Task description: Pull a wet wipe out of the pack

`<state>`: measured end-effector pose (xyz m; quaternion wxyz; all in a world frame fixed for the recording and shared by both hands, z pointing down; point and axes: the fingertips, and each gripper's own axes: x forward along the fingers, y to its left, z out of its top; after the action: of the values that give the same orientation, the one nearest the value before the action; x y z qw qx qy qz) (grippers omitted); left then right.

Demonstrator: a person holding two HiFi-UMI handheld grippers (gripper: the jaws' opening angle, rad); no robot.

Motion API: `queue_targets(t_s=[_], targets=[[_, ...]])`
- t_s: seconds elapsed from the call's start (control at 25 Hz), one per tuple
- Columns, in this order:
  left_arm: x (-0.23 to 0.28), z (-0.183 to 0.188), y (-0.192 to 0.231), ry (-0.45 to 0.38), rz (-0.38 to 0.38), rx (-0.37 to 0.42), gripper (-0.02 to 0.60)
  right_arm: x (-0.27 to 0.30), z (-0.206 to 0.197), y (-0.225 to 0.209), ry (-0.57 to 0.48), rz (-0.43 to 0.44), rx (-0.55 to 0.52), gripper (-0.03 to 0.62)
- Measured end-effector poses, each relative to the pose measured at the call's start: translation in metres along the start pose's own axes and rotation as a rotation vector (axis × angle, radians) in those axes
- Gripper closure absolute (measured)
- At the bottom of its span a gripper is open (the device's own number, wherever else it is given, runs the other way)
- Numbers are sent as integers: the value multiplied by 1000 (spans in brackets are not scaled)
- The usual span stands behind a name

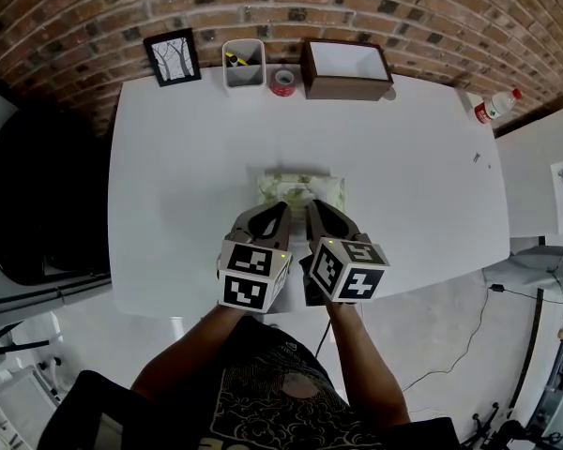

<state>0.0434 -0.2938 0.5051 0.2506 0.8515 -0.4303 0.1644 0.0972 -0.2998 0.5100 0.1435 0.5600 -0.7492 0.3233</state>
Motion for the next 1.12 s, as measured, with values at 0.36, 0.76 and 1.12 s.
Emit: queue_targets(t_s=[0.36,0.76,1.12], targets=[[-7,8,-6,-18,-6,12,569,-6,6,12,-14,24,-38,579],[-15,17,-11,-42,0,28,569,-18,18,19,-50,28,-64,579],[-24,27,-16,-63,1,39,569,-31,33,26,-99,40,-71,579]])
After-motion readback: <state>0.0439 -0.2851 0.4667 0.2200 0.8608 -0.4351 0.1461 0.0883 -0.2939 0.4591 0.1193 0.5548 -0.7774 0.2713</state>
